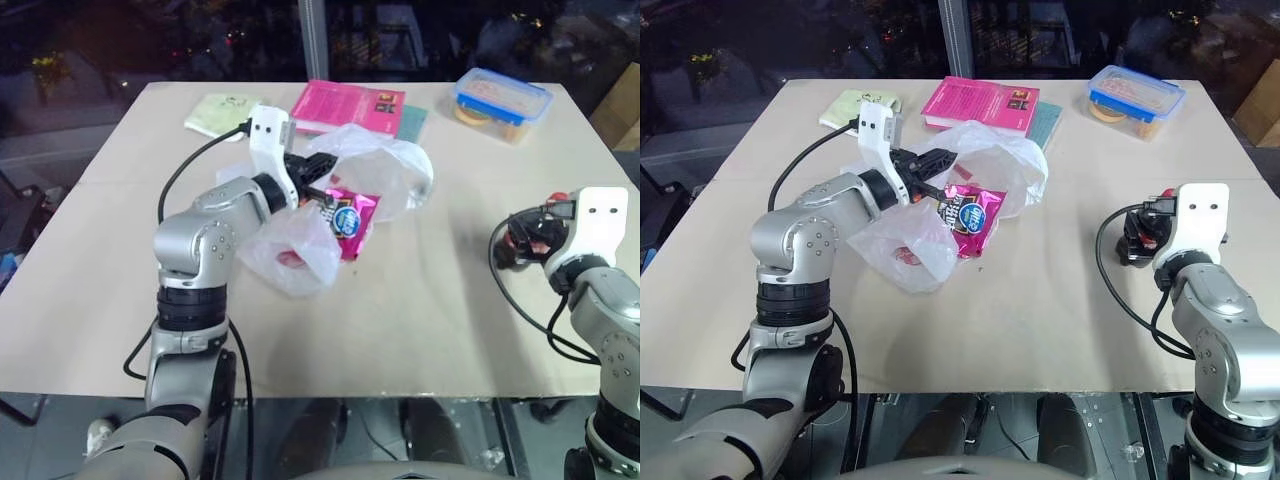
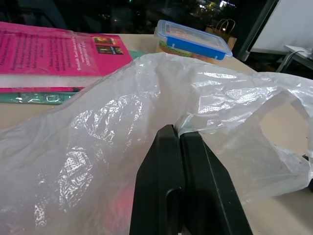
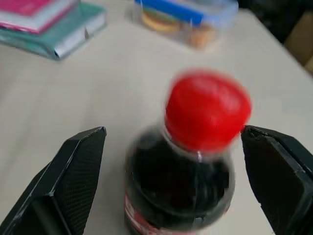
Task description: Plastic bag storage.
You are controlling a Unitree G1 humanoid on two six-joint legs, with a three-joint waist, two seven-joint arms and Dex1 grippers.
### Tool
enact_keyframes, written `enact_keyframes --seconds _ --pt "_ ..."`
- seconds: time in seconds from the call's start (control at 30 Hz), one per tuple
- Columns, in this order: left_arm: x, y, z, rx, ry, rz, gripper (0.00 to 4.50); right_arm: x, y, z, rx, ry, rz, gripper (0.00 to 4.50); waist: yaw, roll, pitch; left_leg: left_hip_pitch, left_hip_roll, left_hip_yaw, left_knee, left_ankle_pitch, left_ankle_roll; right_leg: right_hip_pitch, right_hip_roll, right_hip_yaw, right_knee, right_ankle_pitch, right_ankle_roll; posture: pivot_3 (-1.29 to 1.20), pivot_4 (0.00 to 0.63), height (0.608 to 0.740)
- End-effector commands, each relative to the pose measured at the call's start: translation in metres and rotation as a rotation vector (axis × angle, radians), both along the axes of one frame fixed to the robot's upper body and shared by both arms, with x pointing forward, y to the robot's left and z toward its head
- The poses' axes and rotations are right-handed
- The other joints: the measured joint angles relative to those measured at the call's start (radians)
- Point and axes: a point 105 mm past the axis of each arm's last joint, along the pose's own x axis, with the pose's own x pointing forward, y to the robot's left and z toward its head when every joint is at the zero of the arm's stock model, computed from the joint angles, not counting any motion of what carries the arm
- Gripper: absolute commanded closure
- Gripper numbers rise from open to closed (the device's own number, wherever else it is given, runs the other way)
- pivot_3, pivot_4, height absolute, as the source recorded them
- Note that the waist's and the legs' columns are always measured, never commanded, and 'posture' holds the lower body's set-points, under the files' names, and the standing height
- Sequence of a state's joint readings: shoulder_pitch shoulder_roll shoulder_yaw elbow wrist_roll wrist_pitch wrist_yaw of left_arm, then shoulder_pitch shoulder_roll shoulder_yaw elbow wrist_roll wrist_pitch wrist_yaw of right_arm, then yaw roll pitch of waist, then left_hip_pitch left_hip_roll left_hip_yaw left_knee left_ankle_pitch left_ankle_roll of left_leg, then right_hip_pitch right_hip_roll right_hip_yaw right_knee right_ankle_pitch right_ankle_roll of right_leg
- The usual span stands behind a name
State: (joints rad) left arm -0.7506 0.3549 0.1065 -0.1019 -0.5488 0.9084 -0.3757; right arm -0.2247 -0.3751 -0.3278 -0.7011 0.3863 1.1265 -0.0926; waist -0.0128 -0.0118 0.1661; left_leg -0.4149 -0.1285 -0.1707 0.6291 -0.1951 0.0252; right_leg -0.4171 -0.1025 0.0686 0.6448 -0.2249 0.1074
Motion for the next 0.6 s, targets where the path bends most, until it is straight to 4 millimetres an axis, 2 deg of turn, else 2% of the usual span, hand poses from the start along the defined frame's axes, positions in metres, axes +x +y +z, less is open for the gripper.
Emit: enact_keyframes --seconds 0.03,0.17,0.3,0.37,0.43,0.5,0.53,0.6 --pt "-0.005 -0.001 0.019 0.002 -0.072 -0.002 4.5 0.007 -0.01 -0.009 -0.018 -0.003 -0.034 0.06 0.0 0.0 0.0 0.0 0.0 0.0 0.0 0.0 0.0 0.0 0.0 0.0 0.0 0.0 0.0 0.0 0.15 0.74" --pt "-0.005 0.001 0.021 0.003 -0.077 0.004 4.5 0.014 -0.015 -0.011 -0.025 -0.02 -0.024 1.24 0.0 0.0 0.0 0.0 0.0 0.0 0.0 0.0 0.0 0.0 0.0 0.0 0.0 0.0 0.0 0.0 0.15 0.74" --pt "-0.005 0.003 0.025 0.0 -0.084 0.008 4.5 0.01 -0.003 0.0 -0.01 -0.057 0.071 1.36 0.001 0.0 0.0 0.0 0.0 0.0 0.0 0.0 0.0 0.0 0.0 0.0 0.0 0.0 0.0 0.0 0.15 0.74" --pt "-0.006 0.003 0.028 -0.019 -0.082 0.005 4.5 0.006 0.02 0.017 0.039 -0.114 0.2 1.36 0.0 0.0 0.0 0.0 0.0 0.0 0.0 0.0 0.0 0.0 0.0 0.0 0.0 0.0 0.0 0.0 0.15 0.74" --pt "-0.005 0.003 0.033 -0.032 -0.085 -0.001 4.5 -0.005 0.073 0.034 0.175 -0.143 0.496 1.36 -0.008 0.001 0.001 0.0 0.0 0.0 0.0 0.0 0.0 0.0 0.0 0.0 0.0 0.0 0.0 0.0 0.15 0.74" --pt "-0.006 0.002 0.036 -0.03 -0.091 -0.009 4.5 -0.016 0.11 0.042 0.266 -0.137 0.692 1.36 -0.022 0.001 0.001 0.0 0.001 0.0 0.0 0.0 0.0 0.0 0.001 0.0 0.001 0.0 0.0 0.0 0.15 0.74" --pt "-0.006 0.001 0.037 -0.03 -0.092 -0.011 4.5 -0.019 0.121 0.044 0.307 -0.135 0.745 1.36 -0.024 0.001 0.001 0.0 0.001 -0.001 0.0 -0.001 0.002 0.0 0.001 0.0 0.001 0.0 0.0 0.0 0.15 0.74" --pt "-0.007 -0.002 0.039 -0.024 -0.095 -0.024 4.5 -0.016 0.154 0.045 0.387 -0.103 0.873 1.36 -0.028 0.001 0.001 0.0 0.001 -0.001 0.0 -0.002 0.003 0.0 0.001 0.0 0.001 0.0 0.0 0.0 0.15 0.74"
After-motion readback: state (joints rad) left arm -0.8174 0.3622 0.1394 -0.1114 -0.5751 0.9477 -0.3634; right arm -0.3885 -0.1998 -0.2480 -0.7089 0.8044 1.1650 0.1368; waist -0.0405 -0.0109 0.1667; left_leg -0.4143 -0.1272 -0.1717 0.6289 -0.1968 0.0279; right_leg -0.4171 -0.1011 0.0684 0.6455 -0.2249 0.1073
